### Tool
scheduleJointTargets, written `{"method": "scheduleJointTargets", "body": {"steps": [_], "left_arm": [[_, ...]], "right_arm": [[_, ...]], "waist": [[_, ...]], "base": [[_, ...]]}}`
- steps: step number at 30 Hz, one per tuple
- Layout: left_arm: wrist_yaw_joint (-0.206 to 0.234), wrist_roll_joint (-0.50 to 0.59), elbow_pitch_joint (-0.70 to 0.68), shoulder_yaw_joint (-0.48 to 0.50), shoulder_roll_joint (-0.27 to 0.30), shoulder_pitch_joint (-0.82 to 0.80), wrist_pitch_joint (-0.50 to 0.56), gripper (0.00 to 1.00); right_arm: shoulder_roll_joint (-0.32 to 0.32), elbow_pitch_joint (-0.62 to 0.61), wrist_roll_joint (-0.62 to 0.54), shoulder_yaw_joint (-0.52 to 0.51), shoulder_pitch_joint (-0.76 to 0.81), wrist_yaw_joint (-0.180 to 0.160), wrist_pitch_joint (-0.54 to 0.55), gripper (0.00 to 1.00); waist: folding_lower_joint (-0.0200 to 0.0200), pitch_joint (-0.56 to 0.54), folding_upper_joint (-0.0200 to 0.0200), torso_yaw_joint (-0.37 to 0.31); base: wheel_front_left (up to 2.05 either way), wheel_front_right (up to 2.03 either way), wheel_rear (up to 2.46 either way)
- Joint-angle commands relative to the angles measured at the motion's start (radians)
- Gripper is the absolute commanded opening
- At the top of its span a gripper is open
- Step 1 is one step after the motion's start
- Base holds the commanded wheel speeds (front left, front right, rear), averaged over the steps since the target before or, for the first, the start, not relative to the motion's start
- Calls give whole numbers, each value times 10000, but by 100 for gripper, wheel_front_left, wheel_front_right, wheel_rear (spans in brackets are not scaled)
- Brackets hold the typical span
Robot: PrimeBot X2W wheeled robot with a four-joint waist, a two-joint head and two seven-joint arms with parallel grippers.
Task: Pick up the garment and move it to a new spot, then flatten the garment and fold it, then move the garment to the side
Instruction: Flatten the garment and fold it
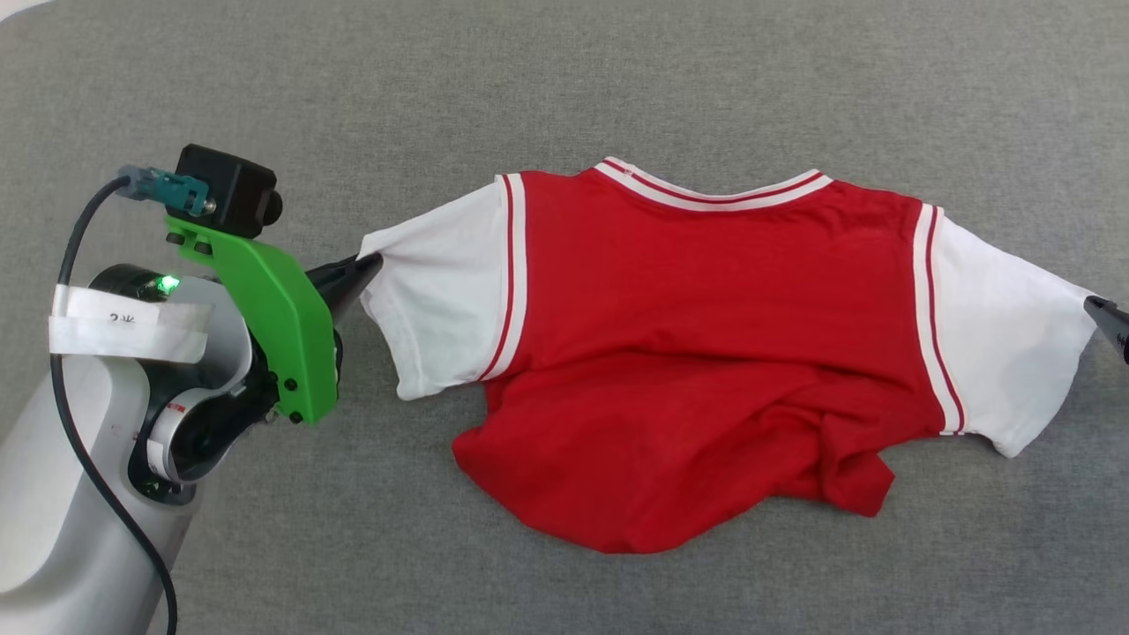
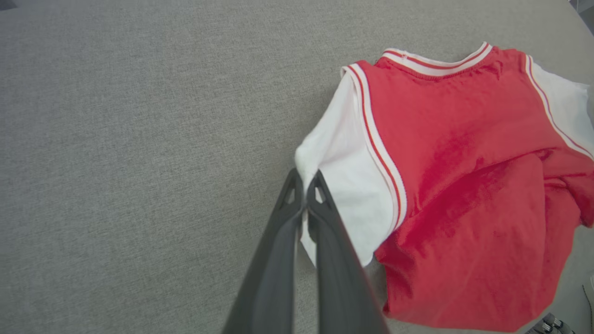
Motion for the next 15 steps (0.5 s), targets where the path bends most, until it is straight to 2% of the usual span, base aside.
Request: {"method": "scheduleJointTargets", "body": {"steps": [1, 6, 15], "left_arm": [[83, -5, -169, -5, 83, 146, 48, 0], [154, -15, -673, -76, 55, 195, 109, 0], [160, 8, -888, -135, 25, 149, 48, 0]], "right_arm": [[-18, 179, -111, -10, -219, -9, 92, 100], [-163, 919, -230, 116, -552, -9, 227, 100], [-163, 1763, -417, 969, -438, -9, -83, 100]], "waist": [[-1, 236, 0, 231], [-1, 461, 0, 427], [-1, 683, 0, 546]], "base": [[0, 0, 0], [0, 0, 0], [0, 0, 0]]}}
